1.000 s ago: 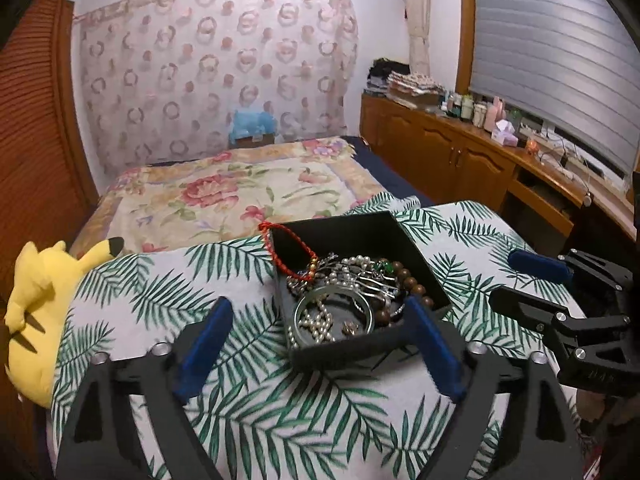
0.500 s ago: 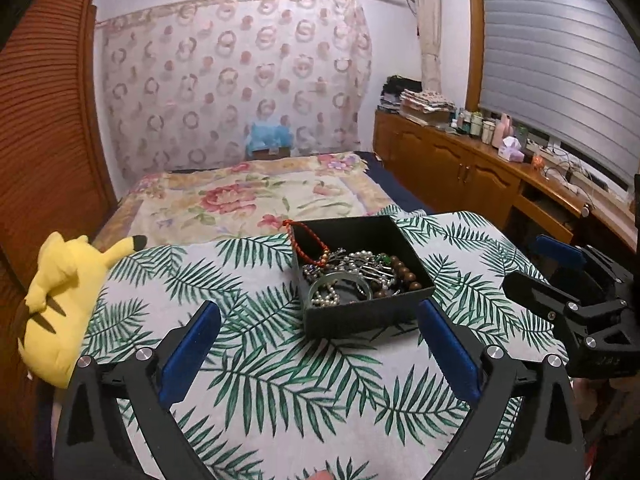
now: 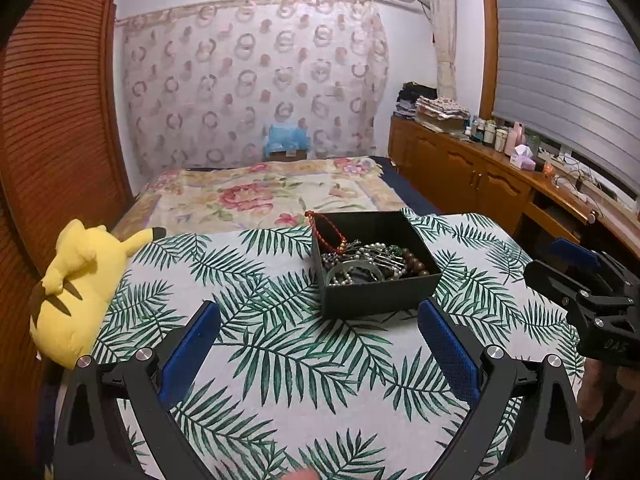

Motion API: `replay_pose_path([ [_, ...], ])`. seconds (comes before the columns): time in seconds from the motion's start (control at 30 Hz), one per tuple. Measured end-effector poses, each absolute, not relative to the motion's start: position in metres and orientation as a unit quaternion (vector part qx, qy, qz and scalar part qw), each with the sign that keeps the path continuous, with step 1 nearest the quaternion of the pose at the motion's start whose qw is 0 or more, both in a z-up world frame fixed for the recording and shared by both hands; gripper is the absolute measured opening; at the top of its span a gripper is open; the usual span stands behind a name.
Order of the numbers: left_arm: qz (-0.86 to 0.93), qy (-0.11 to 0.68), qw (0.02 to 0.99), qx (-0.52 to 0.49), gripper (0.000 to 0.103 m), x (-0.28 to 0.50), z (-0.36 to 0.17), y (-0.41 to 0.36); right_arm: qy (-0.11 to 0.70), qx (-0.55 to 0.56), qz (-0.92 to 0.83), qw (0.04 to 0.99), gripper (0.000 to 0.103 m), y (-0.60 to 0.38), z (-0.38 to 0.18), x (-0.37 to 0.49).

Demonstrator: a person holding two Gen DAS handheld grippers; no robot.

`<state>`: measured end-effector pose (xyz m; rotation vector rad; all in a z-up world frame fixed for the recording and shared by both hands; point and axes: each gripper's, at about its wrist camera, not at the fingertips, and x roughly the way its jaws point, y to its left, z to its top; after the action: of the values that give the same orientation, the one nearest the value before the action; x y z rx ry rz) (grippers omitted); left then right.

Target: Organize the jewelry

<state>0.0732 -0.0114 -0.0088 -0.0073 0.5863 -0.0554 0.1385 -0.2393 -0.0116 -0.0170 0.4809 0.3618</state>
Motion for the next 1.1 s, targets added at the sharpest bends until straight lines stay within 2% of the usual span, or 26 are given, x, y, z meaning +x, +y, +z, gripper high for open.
replay_pose_path([
  [1.1, -0.025, 0.283, 0.959, -0.004, 0.095, 0.0683, -0.0063, -0.0128, 0.233, -0.007, 0.179, 0.956, 0.1, -0.2398, -0.0115, 0.1349],
])
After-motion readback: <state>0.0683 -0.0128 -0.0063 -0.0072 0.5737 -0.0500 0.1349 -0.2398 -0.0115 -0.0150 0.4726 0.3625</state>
